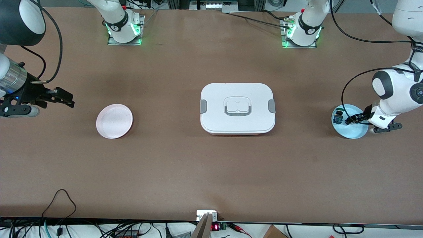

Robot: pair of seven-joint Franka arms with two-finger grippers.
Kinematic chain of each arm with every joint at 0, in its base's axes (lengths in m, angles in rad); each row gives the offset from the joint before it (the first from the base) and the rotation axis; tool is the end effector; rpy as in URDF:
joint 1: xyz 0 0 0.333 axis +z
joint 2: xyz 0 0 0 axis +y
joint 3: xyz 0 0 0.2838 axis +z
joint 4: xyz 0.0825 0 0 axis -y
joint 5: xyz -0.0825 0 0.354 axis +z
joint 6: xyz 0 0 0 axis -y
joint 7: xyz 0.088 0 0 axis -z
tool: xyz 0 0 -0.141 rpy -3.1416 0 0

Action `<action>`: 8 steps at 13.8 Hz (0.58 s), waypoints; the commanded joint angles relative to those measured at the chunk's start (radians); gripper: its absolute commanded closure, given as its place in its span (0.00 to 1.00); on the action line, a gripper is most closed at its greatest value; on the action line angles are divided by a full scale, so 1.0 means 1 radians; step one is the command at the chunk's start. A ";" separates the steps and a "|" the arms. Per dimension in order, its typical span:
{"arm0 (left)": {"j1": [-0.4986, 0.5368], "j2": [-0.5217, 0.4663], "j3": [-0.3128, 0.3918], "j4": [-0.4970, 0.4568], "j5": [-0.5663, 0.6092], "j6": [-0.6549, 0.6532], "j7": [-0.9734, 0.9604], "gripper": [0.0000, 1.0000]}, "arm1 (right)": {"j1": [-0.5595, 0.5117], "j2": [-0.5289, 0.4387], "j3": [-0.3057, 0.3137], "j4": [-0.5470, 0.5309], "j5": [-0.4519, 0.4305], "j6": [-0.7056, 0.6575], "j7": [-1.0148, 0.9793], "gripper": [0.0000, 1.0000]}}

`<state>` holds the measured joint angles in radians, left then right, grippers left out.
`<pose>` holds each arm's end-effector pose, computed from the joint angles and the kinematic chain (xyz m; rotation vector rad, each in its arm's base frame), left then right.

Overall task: Transfer orange switch to right arm and place
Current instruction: 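Lower the left gripper and grasp the orange switch on the plate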

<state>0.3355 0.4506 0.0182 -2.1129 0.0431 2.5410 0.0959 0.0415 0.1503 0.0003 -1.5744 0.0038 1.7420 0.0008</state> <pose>0.5112 0.1895 0.1582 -3.0963 -0.3424 0.0453 0.5764 0.0246 0.4890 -3.1367 -0.0633 -0.0270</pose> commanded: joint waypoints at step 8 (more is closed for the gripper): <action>0.013 0.034 -0.012 0.008 0.003 0.019 0.010 0.74 | 0.038 0.002 0.003 -0.111 0.012 0.022 0.002 0.00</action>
<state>0.3357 0.4866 0.0179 -2.1123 0.0431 2.5785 0.0960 0.0726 0.1656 0.0019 -1.6127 0.0039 1.7051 0.0005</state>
